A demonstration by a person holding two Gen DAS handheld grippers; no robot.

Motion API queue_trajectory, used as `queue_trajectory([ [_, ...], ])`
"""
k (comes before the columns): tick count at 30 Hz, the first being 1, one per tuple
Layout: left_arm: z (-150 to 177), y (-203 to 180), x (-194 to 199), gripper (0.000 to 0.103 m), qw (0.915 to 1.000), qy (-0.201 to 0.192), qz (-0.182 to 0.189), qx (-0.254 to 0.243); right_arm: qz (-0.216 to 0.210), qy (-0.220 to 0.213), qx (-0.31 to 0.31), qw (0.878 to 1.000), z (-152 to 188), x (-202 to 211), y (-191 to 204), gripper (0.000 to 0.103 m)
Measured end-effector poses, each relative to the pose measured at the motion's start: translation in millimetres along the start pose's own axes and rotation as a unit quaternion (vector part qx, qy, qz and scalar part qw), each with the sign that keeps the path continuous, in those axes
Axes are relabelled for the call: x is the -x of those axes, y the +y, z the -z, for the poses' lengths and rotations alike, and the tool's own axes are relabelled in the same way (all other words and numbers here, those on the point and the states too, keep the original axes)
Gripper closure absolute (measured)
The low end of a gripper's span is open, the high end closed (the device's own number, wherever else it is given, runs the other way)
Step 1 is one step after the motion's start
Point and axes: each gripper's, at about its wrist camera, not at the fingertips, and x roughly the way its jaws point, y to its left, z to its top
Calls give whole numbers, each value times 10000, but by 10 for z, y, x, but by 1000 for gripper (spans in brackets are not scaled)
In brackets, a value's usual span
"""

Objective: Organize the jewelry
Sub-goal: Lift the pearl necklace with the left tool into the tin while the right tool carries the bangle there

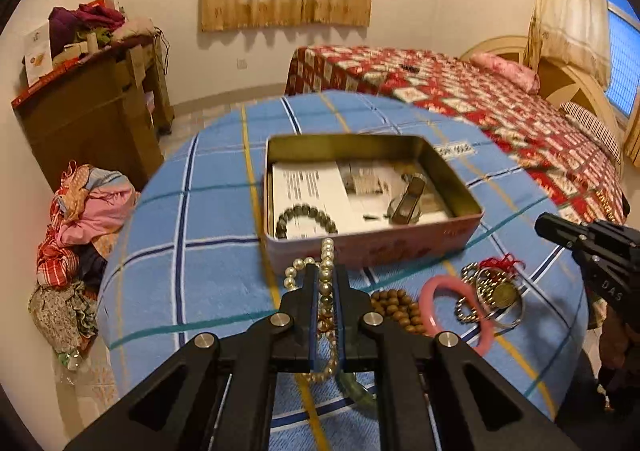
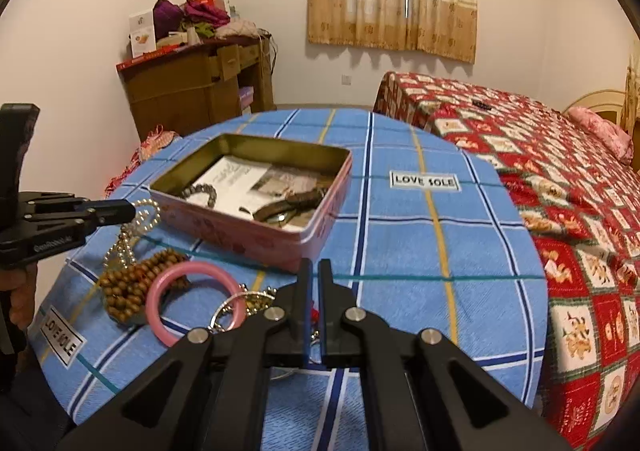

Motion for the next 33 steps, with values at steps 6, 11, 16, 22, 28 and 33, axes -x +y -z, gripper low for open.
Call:
queue_trajectory([
  [6,-124,-37,204,97,9996,-293,19,-6,-49,-178,28,9998,-85,118,20,100],
  [11,-213,-95,346,97,9983,-560,-136,-97,-54,-304,-13,9995,-143,198,-9,100],
  [16,-264,-121,408,97,9977,-661,-108,-95,-80,-338,-30,9994,-157,219,-23,100],
  [22,-297,-149,458,97,9973,-721,-71,-123,-111,-406,-32,9991,-203,273,-59,100],
  [28,-281,-108,416,97,9977,-676,-73,-71,-30,122,288,9995,-98,-6,-46,95],
  [33,-234,-98,332,97,9985,-546,-30,-68,-4,583,66,9983,63,-287,-212,70],
])
